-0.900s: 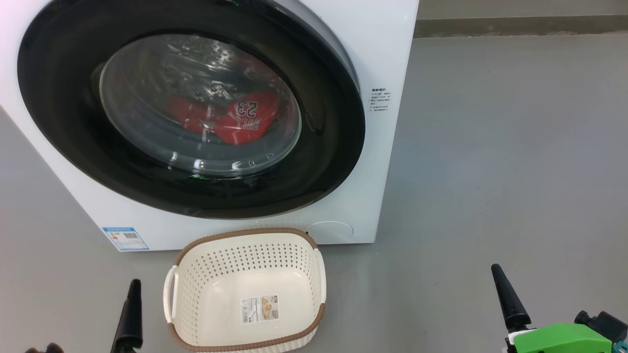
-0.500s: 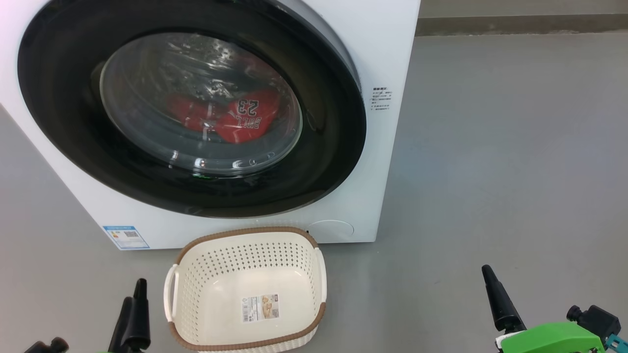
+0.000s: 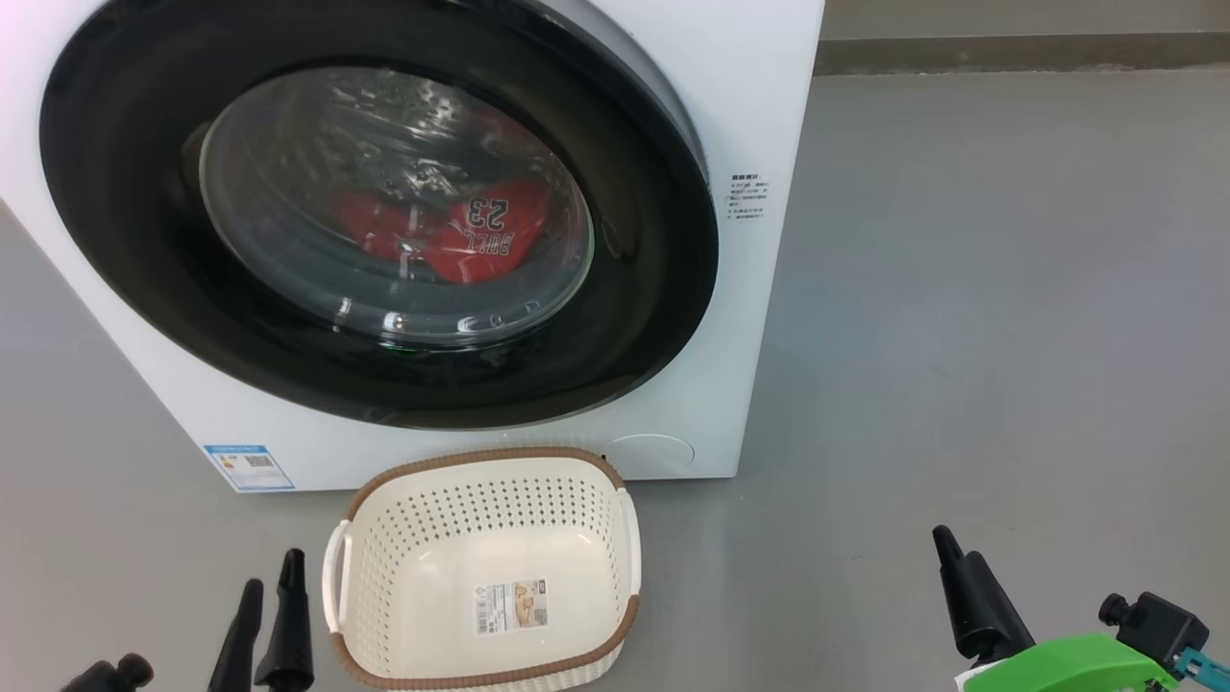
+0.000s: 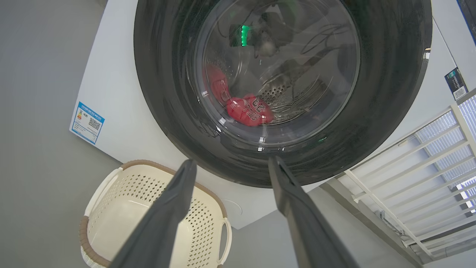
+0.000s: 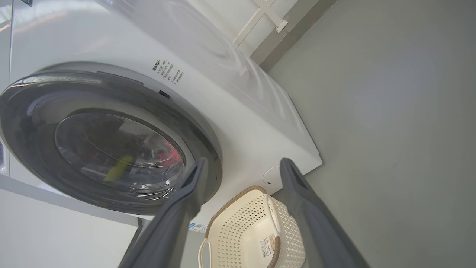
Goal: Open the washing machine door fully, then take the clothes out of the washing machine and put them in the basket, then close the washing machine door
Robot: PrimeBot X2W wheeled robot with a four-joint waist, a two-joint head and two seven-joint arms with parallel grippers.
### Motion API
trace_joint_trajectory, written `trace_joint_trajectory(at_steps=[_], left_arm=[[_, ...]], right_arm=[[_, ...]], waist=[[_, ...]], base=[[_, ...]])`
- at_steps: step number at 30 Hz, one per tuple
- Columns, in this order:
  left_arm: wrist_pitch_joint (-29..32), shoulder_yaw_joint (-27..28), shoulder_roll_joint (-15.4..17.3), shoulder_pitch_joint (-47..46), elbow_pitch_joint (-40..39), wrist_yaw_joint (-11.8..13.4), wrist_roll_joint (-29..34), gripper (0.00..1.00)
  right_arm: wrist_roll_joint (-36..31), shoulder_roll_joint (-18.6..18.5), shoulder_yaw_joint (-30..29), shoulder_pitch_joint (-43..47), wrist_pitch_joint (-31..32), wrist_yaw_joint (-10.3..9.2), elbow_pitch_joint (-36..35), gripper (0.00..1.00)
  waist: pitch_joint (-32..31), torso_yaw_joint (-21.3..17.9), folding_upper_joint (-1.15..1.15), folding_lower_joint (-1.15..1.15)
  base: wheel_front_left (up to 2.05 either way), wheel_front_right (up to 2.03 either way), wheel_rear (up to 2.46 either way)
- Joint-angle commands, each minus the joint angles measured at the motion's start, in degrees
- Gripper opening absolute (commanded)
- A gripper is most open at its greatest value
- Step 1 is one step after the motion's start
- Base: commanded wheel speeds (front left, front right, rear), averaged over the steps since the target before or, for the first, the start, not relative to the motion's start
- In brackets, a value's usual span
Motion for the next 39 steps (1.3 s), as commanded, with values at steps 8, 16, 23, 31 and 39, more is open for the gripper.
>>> trace_joint_trajectory(at_steps=[8, 16, 23, 31, 39], left_arm=[[-2.17, 0.13, 1.53, 0.02, -2.66, -0.12, 7.61, 1.0], [-3.52, -0.59, 1.96, 0.6, -3.37, -0.13, 13.17, 1.0], [-4.7, -1.14, 2.23, 0.95, -3.87, -0.14, 17.89, 1.0], [-5.88, -1.45, 2.36, 1.32, -4.35, -0.15, 22.48, 1.0], [-7.23, -1.7, 2.59, 1.8, -5.01, -0.16, 28.17, 1.0]], right_arm=[[-6.6, -0.67, 1.26, 0.11, -2.03, 0.05, -2.22, 1.0], [-11.59, -0.96, 2.2, 0.58, -3.37, 0.06, -2.72, 1.0], [-15.93, -1.35, 2.99, 0.89, -4.54, 0.06, -3.08, 1.0], [-20.13, -1.55, 3.5, 1.28, -5.72, 0.07, -3.33, 1.0], [-24.76, -1.85, 3.66, 1.62, -7.06, 0.07, -3.75, 1.0]], waist=[[-0.37, 0.25, 0.0, -0.01], [-0.51, 0.39, 0.0, -0.01], [-0.39, 0.61, 0.0, -0.01], [-0.39, 0.68, 0.0, -0.01], [-0.27, 0.58, 0.0, -0.01]], base=[[0.0, 0.0, 0.0], [0.0, 0.0, 0.0], [0.0, 0.0, 0.0], [0.0, 0.0, 0.0], [0.0, 0.0, 0.0]])
